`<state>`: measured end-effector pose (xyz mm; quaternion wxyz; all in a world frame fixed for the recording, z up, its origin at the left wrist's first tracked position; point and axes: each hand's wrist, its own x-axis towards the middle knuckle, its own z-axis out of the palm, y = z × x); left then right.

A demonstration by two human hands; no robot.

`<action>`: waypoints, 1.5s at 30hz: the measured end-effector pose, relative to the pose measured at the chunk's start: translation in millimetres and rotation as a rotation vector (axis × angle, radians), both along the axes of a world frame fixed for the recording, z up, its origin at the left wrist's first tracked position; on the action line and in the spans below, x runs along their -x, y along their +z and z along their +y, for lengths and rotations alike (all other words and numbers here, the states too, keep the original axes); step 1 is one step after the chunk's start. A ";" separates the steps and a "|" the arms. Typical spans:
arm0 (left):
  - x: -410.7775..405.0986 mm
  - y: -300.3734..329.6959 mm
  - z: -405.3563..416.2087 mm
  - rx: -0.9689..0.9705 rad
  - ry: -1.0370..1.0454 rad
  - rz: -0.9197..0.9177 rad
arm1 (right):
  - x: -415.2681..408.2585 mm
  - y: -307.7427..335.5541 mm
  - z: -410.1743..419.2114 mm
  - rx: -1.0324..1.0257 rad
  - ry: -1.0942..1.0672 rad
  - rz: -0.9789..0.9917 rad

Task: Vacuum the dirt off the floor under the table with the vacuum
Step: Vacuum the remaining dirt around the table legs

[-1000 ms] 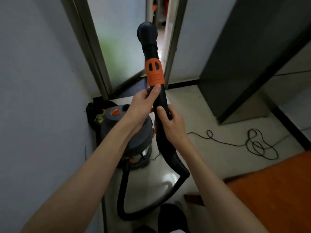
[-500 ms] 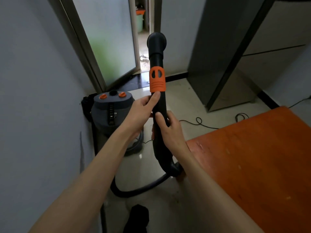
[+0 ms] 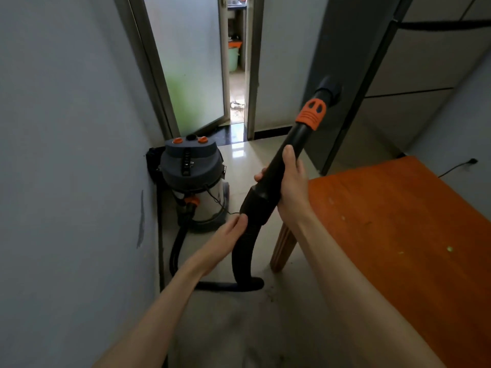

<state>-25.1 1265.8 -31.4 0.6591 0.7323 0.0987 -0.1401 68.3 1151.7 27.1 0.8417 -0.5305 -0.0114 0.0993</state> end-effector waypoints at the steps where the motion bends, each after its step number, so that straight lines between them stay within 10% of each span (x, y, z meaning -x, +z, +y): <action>1: 14.2 -0.1 -4.0 -0.037 -0.003 -0.020 | 14.2 -2.5 -5.8 -0.027 -0.012 0.028; 23: 346.3 -181.9 -82.9 -0.056 -0.259 0.475 | 288.2 -235.6 -69.0 0.139 0.377 0.887; 32: 376.4 -281.3 -156.3 -0.043 -0.105 0.495 | 301.7 -336.0 -143.9 0.008 0.477 0.967; 41: 384.6 -347.8 -158.4 -0.175 -0.257 0.450 | 310.5 -412.6 -144.0 0.496 0.126 0.878; 45: 385.4 -393.1 -169.0 -0.154 -0.398 0.472 | 318.9 -470.6 -162.7 0.380 0.236 0.894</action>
